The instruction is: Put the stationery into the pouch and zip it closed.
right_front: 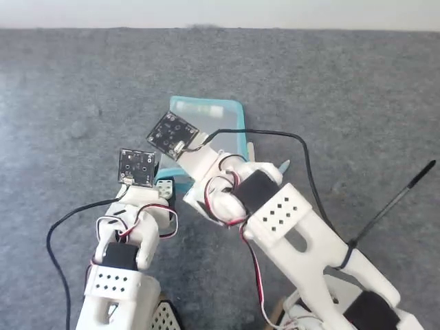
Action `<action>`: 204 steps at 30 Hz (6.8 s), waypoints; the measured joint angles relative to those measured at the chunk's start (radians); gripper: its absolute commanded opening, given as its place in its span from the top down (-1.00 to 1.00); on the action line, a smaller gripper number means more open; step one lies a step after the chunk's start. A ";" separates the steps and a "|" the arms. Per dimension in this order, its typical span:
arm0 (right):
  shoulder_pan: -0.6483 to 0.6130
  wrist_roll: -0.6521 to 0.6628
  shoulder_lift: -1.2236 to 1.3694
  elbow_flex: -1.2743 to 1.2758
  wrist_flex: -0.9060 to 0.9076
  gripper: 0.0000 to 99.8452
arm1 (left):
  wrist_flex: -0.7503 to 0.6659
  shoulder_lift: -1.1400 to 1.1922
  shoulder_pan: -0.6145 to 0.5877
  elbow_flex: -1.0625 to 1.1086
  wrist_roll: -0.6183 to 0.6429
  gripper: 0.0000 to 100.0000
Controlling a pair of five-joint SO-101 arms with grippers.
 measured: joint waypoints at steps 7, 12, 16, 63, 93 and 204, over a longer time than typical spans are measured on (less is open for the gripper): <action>0.002 0.000 -0.155 0.000 0.044 0.46 | 0.000 0.000 0.002 0.000 0.000 0.98; 0.084 0.003 -0.367 0.009 0.129 0.47 | 0.000 0.000 0.025 0.000 0.000 0.98; 0.227 0.003 -0.430 0.100 0.155 0.47 | 0.000 0.000 0.029 0.000 0.000 0.98; 0.368 -0.092 -0.034 0.606 -0.140 0.47 | 0.000 0.000 0.029 0.000 0.000 0.98; 0.259 -0.213 -0.032 0.646 -0.123 0.47 | 0.000 0.000 0.029 0.000 0.000 0.98; 0.663 0.028 0.284 0.411 -0.078 0.99 | 0.000 0.000 -0.014 0.000 -0.017 0.98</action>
